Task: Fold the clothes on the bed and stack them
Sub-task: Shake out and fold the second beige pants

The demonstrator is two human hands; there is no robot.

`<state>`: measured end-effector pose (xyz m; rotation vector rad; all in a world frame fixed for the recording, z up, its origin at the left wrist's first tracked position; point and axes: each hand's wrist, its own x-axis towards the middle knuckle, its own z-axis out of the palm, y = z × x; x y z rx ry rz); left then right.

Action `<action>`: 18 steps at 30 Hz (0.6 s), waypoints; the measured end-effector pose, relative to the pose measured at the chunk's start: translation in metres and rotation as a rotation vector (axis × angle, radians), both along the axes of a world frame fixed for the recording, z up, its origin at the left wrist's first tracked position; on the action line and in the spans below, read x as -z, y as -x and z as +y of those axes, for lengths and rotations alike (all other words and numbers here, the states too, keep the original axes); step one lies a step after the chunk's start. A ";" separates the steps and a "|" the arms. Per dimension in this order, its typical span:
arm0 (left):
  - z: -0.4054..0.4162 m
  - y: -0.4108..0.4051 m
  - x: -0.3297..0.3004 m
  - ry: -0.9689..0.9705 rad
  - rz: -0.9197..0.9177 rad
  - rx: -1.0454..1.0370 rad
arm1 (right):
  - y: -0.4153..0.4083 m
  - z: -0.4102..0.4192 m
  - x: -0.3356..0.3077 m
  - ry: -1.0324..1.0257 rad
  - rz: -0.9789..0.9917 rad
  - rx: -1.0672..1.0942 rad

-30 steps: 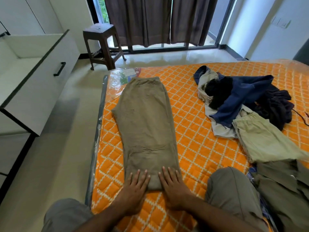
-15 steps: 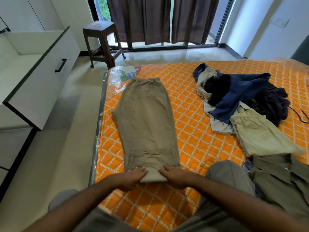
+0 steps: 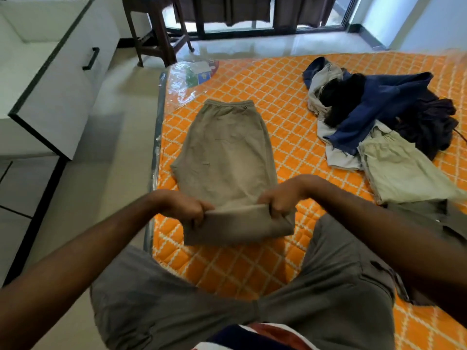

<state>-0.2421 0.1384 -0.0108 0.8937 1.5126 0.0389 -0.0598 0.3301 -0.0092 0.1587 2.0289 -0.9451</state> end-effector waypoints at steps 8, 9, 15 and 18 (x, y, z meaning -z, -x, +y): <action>0.051 0.081 0.023 -0.862 1.028 -0.065 | 0.053 0.053 0.025 -0.950 0.631 0.337; 0.049 0.079 0.038 -0.902 1.086 -0.020 | 0.049 0.044 0.042 -0.971 0.653 0.321; 0.010 -0.004 0.143 -0.336 0.908 0.475 | 0.002 -0.025 0.149 -0.760 0.283 -0.010; 0.000 -0.023 0.167 -0.316 0.953 0.407 | -0.009 -0.037 0.168 -0.815 0.363 0.079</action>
